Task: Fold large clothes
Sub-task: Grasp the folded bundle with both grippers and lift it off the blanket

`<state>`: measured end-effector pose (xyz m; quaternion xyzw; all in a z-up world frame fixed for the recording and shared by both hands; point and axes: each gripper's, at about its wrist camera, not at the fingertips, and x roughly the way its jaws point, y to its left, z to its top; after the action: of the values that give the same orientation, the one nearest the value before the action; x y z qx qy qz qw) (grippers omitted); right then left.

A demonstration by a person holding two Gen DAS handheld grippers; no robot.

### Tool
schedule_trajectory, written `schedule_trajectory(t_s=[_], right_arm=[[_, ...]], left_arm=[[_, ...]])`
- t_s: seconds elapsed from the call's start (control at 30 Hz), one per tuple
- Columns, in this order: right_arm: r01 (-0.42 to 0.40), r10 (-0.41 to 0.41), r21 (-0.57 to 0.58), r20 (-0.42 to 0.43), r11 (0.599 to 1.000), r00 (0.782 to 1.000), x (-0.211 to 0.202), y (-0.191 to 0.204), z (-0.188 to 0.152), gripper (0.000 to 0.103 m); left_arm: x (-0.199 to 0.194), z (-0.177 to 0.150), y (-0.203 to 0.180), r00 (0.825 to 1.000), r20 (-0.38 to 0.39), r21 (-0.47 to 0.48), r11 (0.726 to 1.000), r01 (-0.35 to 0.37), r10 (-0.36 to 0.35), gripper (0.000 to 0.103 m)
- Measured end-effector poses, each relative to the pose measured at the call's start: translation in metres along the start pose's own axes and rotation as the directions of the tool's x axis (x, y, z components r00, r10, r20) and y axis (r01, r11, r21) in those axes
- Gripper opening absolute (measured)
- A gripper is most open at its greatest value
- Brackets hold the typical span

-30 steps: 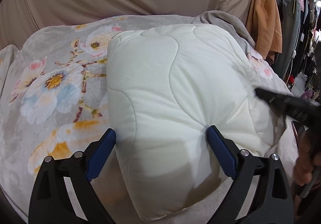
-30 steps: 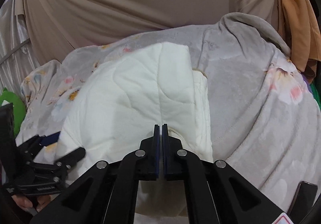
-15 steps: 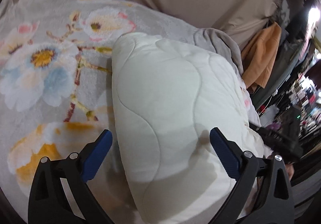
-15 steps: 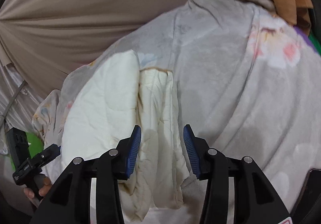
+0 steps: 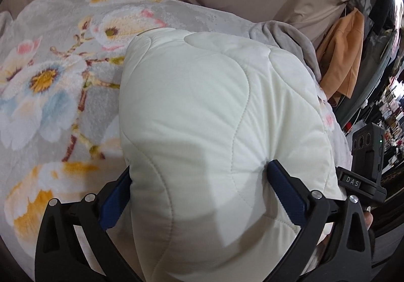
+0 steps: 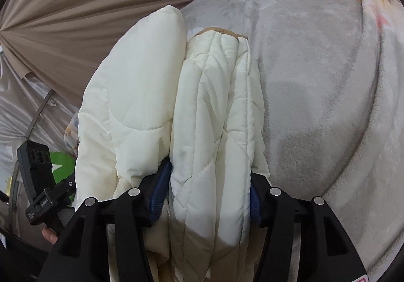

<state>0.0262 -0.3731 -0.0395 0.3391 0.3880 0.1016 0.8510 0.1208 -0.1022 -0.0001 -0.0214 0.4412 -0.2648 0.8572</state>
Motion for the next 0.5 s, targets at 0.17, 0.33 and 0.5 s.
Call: schedule_trajectory(t_s=[0.17,0.33,0.5], right_arm=[[0.011,-0.007,-0.070,0.067,0.997,0.998,-0.017,0.019,-0.002,0.021],[0.074,-0.049,-0.133,0.184,0.988,0.982,-0.045,0.053,-0.002,0.017],[0.130,-0.059,-0.208,0.319,0.969,0.946,-0.091,0.096,-0.004,0.016]], left_arm=[[-0.015,0.000,-0.021,0.997,0.056,0.102,0.993,-0.054,0.049,0.082],[-0.042,0.004,-0.037,0.990,0.126,0.190,0.978,-0.081,0.058,0.057],[-0.080,0.013,-0.059,0.972,0.232,0.273,0.958,-0.089,0.024,0.052]])
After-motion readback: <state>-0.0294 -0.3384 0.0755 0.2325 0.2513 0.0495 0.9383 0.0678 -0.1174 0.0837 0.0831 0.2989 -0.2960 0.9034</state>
